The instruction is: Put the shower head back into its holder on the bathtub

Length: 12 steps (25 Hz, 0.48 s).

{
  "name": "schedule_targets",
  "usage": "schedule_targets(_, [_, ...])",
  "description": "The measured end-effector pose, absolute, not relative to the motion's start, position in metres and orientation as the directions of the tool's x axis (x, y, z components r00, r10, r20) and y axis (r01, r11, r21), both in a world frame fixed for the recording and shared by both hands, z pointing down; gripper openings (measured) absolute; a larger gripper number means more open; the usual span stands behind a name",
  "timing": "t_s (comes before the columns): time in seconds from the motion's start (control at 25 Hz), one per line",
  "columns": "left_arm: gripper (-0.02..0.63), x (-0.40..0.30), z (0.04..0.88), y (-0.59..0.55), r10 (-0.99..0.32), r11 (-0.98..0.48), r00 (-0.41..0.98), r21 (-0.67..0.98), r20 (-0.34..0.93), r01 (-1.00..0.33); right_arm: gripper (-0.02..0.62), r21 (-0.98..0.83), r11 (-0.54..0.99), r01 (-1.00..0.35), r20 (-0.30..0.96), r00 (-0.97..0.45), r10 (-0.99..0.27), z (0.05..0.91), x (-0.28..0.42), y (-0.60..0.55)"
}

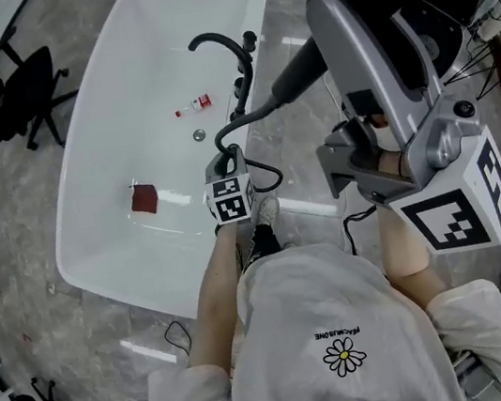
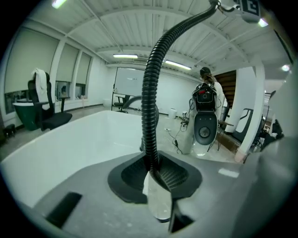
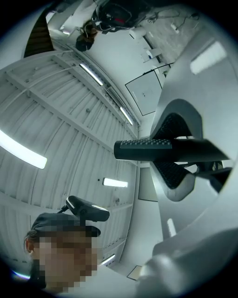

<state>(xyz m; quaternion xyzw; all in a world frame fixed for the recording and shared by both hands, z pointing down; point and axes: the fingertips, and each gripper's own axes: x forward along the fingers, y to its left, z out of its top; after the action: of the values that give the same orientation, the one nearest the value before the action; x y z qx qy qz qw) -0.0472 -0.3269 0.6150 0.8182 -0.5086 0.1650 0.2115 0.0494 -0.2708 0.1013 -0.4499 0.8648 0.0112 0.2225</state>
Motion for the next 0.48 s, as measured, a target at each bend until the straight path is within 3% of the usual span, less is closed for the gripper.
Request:
schedule_targets(0.28, [0.063, -0.092, 0.513, -0.343, -0.871, -0.391, 0.347, -0.065, 0.349, -0.918, 0.140, -0.135, 0.554, -0.821, -0.513, -0.420, -0.748, 0.071, 0.095, -0.199])
schedule_targets(0.48, [0.063, -0.114, 0.406, -0.364, -0.943, -0.322, 0.294, -0.206, 0.156, -0.924, 0.140, -0.125, 0.559, -0.820, -0.592, -0.390, -0.705, 0.059, 0.120, -0.157])
